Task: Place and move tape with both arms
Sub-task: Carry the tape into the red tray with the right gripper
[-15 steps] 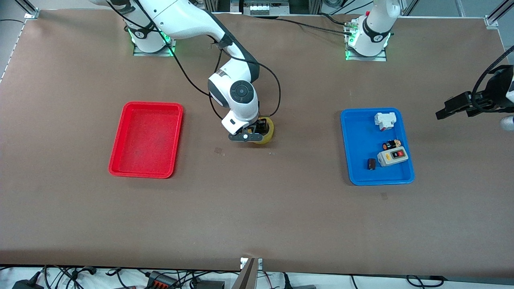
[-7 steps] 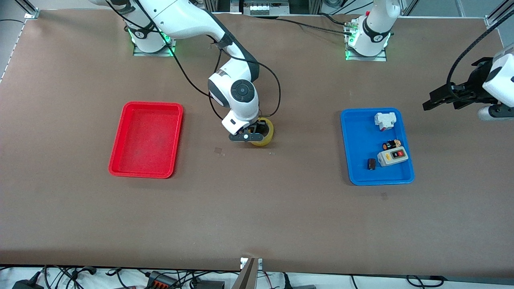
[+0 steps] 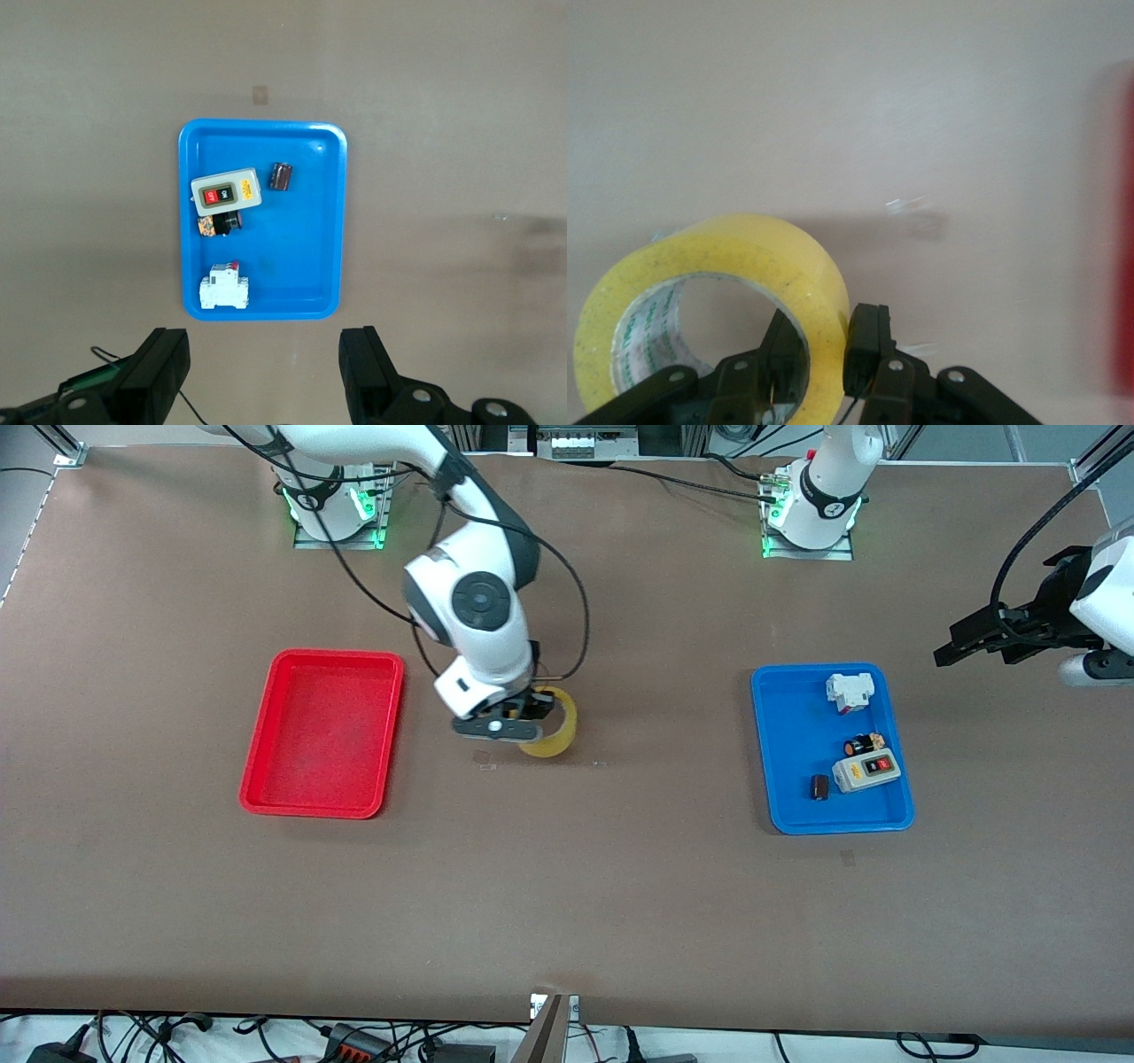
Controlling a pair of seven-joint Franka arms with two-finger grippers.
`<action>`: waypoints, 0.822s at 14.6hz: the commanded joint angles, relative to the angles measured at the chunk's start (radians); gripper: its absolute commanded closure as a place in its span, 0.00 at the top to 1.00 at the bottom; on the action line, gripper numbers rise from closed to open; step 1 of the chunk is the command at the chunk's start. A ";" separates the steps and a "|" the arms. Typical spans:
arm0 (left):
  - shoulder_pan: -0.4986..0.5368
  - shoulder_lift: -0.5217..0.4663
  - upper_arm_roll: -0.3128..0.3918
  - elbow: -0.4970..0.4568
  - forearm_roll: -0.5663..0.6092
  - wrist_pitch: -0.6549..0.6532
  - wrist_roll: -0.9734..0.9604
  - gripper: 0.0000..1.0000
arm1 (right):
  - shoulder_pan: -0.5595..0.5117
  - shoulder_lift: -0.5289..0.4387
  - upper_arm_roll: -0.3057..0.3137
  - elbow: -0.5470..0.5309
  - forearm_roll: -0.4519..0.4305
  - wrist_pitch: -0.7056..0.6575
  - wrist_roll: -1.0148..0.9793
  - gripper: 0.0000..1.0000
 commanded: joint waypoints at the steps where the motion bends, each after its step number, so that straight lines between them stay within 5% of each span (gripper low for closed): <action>1: 0.005 -0.012 0.004 0.019 -0.019 -0.001 0.011 1.00 | -0.121 -0.165 0.013 -0.196 -0.008 0.010 -0.109 0.04; 6: 0.002 0.008 0.001 0.045 -0.007 -0.004 0.021 1.00 | -0.347 -0.299 0.015 -0.448 -0.002 0.114 -0.391 0.04; 12: 0.002 -0.005 -0.005 0.047 -0.007 -0.040 0.021 1.00 | -0.508 -0.311 0.013 -0.606 -0.002 0.165 -0.596 0.04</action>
